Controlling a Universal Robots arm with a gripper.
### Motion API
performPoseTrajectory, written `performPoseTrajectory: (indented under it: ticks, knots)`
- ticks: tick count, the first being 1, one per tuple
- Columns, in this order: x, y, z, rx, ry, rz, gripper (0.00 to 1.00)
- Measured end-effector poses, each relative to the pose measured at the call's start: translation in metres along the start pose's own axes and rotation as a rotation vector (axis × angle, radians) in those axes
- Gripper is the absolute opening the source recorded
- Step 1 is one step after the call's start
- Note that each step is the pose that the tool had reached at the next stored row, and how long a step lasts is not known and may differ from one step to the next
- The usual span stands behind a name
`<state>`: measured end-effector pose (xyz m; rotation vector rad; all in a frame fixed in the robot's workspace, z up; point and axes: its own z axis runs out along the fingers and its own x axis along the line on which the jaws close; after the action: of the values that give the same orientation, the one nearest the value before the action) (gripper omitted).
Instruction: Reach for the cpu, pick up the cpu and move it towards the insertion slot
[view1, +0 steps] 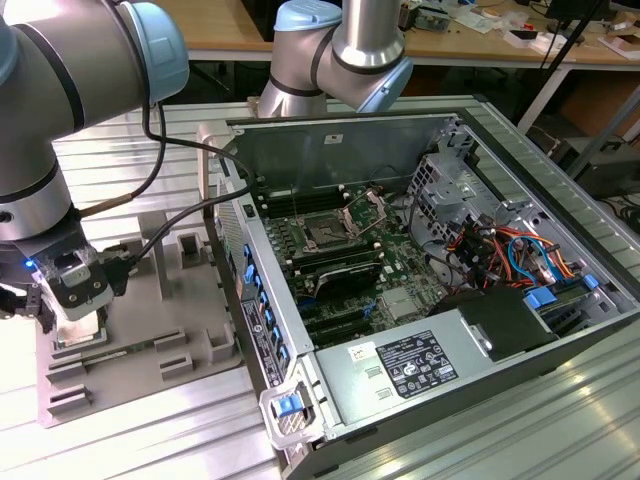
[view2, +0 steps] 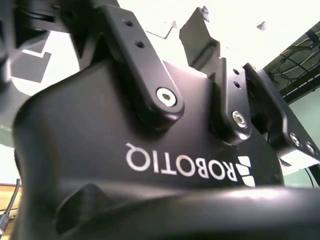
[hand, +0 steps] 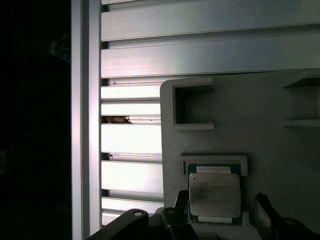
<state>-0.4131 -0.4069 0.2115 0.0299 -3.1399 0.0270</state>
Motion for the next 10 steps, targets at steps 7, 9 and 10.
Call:
performPoseTrajectory:
  ticks: [7, 9, 10]
  knots:
    - [0.0, 0.0, 0.0021, -0.0171, -0.0006, -0.008, 0.66]
    - [0.0001, 0.0, 0.0031, -0.0186, -0.0006, -0.012, 0.66]
    - [0.0001, 0.0, 0.0034, -0.0185, -0.0006, -0.014, 0.66]
